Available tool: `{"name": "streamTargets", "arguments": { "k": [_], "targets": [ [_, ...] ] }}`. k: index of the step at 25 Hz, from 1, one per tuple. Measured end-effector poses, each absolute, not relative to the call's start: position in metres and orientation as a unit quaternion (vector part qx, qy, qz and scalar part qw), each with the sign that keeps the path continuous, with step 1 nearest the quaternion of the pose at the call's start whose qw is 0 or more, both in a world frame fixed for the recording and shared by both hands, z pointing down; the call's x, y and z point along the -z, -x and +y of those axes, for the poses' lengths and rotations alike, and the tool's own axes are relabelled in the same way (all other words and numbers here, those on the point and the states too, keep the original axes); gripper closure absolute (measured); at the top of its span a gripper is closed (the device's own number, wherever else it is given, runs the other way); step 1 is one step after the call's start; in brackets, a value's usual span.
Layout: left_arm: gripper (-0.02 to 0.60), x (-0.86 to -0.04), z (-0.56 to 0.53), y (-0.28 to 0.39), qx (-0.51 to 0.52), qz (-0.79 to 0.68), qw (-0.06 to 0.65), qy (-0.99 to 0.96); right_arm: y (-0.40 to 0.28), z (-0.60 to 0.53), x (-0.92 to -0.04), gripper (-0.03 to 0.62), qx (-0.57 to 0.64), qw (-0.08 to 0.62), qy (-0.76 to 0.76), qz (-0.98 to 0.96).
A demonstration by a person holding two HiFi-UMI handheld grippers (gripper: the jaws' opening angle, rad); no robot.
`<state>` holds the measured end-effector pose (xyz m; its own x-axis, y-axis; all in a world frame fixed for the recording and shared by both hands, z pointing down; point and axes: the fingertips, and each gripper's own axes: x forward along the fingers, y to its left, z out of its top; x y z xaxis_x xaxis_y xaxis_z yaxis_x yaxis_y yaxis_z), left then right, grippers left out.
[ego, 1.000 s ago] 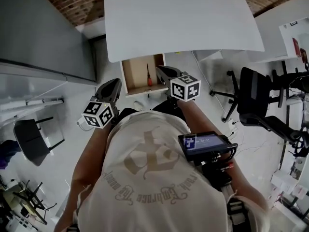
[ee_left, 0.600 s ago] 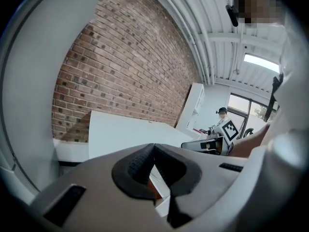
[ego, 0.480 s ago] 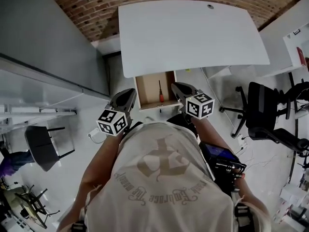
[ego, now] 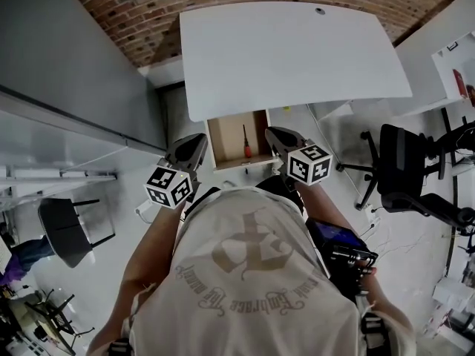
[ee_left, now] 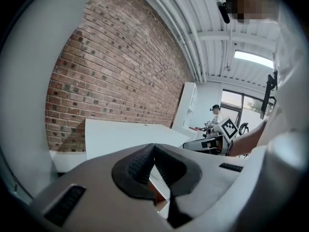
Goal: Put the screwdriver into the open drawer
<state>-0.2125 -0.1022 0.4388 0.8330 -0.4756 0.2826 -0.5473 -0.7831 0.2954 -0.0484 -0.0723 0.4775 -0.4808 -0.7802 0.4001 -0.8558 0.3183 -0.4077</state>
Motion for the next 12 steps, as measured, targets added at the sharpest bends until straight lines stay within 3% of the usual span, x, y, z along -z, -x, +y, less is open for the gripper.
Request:
{"name": "streamTargets", "arguments": {
  "k": [12],
  "targets": [
    [0.561,-0.443,-0.085,0.199,-0.103,-0.244,0.198,-0.944,0.044,-0.052,-0.474,0.572,-0.287,0.061,-0.514,-0.806]
  ]
}}
